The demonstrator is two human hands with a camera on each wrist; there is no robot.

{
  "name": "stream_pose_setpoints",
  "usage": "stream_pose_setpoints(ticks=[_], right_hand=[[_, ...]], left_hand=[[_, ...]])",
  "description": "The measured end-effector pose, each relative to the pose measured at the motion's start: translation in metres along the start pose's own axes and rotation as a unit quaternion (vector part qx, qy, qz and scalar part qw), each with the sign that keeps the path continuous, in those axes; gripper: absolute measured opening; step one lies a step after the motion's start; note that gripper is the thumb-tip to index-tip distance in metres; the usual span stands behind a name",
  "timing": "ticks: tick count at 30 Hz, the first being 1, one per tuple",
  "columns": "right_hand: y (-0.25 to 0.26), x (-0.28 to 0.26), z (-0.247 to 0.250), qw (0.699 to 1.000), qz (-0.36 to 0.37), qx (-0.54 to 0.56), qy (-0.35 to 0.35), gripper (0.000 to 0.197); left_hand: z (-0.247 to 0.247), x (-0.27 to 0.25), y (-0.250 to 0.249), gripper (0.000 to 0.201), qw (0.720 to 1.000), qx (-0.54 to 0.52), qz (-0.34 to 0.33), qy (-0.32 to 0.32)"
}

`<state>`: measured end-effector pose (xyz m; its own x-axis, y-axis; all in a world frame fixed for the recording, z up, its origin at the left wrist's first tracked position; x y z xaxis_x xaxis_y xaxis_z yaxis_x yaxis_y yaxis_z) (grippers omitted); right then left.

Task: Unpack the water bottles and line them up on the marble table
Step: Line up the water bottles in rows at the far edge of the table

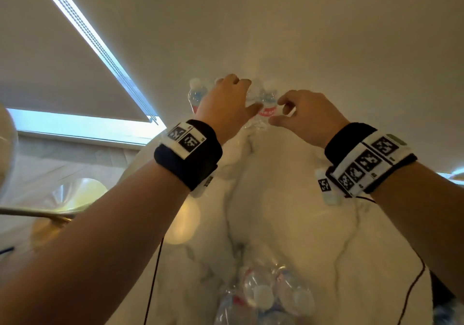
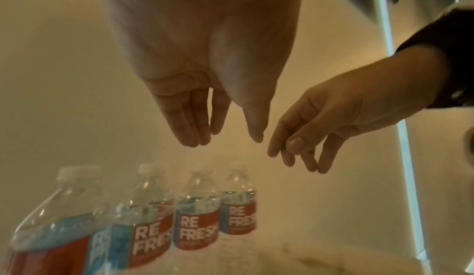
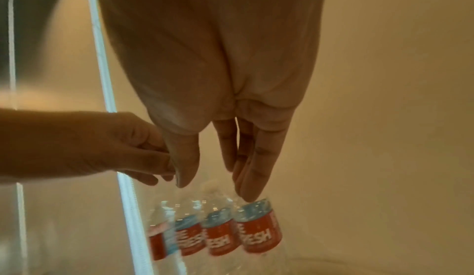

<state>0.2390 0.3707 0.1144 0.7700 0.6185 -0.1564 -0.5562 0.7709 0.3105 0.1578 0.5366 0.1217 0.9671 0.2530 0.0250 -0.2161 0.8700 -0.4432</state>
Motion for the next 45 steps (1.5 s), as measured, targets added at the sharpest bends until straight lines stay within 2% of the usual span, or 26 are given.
stream_pose_setpoints(ticks=[2,6,8,11,14,16,18,20,24,28,32,36,38,45], right_hand=[[0.006,-0.048,-0.001,0.999,0.031,0.023,0.034,0.041],[0.015,-0.135,-0.017,0.987,0.106,0.038,0.111,0.033],[0.019,-0.171,-0.025,0.977,0.132,0.040,0.160,0.033],[0.015,-0.217,-0.035,0.967,0.151,0.012,0.204,0.044],[0.004,-0.252,-0.044,0.961,0.141,-0.012,0.238,0.053],[0.001,-0.267,-0.049,0.961,0.126,-0.007,0.244,0.047],[0.002,-0.271,-0.053,0.968,0.124,-0.006,0.220,0.034],[0.005,-0.265,-0.053,0.975,0.113,-0.006,0.190,0.026],[0.014,-0.220,-0.047,0.984,0.088,-0.029,0.149,0.027],[0.031,-0.141,-0.043,0.990,0.088,-0.040,0.107,0.030],[0.060,-0.051,-0.039,0.991,0.109,-0.034,0.072,0.025],[0.086,0.022,-0.038,0.993,0.104,-0.020,0.054,0.013],[0.095,0.043,-0.036,0.994,0.092,-0.024,0.052,0.016],[0.103,0.076,-0.039,0.993,0.089,-0.059,0.043,0.030]], left_hand=[[-0.005,-0.044,-0.008,0.050,0.999,-0.016,-0.020,0.023],[-0.020,-0.136,-0.018,0.039,0.990,-0.054,-0.030,0.128],[-0.026,-0.175,-0.019,0.037,0.982,-0.072,-0.038,0.173],[-0.032,-0.224,-0.024,0.044,0.963,-0.115,-0.030,0.243],[-0.037,-0.254,-0.032,0.053,0.947,-0.116,-0.035,0.299],[-0.039,-0.260,-0.037,0.053,0.945,-0.107,-0.046,0.307],[-0.040,-0.258,-0.041,0.046,0.946,-0.115,-0.054,0.297],[-0.041,-0.253,-0.042,0.040,0.949,-0.125,-0.056,0.283],[-0.032,-0.228,-0.022,0.037,0.958,-0.144,-0.029,0.245],[-0.013,-0.176,0.022,0.035,0.980,-0.107,0.004,0.165],[0.011,-0.107,0.057,0.032,0.991,-0.069,0.027,0.111],[0.022,-0.049,0.085,0.029,0.994,-0.052,0.038,0.092],[0.025,-0.029,0.095,0.030,0.994,-0.043,0.041,0.088],[0.029,0.006,0.111,0.032,0.995,-0.029,0.048,0.084]])
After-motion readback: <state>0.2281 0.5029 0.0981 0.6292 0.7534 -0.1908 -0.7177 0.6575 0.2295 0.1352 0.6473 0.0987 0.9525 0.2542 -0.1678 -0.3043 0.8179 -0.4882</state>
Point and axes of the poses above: each hand's wrist, its own x-axis towards the middle knuckle, its own z-axis out of the back of the hand, y = z × x, the point moved 1 cm from there along x, towards the middle knuckle, and after that the axes turned 10 degrees about -x, right-handed, at the moved point
